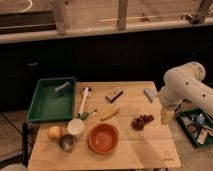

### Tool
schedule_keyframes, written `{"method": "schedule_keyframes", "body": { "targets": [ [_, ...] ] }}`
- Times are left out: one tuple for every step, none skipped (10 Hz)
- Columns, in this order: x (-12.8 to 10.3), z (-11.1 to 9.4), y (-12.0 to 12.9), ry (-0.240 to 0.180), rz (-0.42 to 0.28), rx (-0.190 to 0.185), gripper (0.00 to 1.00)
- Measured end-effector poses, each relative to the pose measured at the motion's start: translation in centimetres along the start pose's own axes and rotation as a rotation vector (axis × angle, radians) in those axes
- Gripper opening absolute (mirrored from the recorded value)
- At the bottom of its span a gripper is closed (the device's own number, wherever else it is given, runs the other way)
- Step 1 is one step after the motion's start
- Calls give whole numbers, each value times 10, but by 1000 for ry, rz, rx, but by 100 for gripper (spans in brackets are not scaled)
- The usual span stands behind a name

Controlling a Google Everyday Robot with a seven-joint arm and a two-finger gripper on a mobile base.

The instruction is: Place grapes in red bowl

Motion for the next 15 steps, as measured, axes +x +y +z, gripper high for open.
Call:
{"method": "schedule_keyframes", "body": {
  "targets": [
    [0, 0, 0, 0, 0, 0, 80],
    [0, 0, 0, 0, 0, 0, 80],
    [0, 0, 0, 0, 0, 0, 80],
    [0, 0, 0, 0, 0, 0, 80],
    [0, 0, 0, 0, 0, 0, 80],
    [0, -1, 0, 1, 0, 1, 80],
    [0, -1, 0, 1, 0, 2, 80],
    [0, -1, 0, 1, 0, 1, 80],
    [0, -1, 0, 1, 0, 1, 80],
    [0, -1, 0, 1, 0, 1, 80],
    [0, -1, 0, 1, 0, 1, 80],
    [0, -1, 0, 1, 0, 1, 80],
    [0, -1, 0, 1, -1, 1, 80],
    [0, 3, 1, 5, -11, 2, 80],
    [-5, 14, 3, 12, -47, 2, 80]
  ]
}}
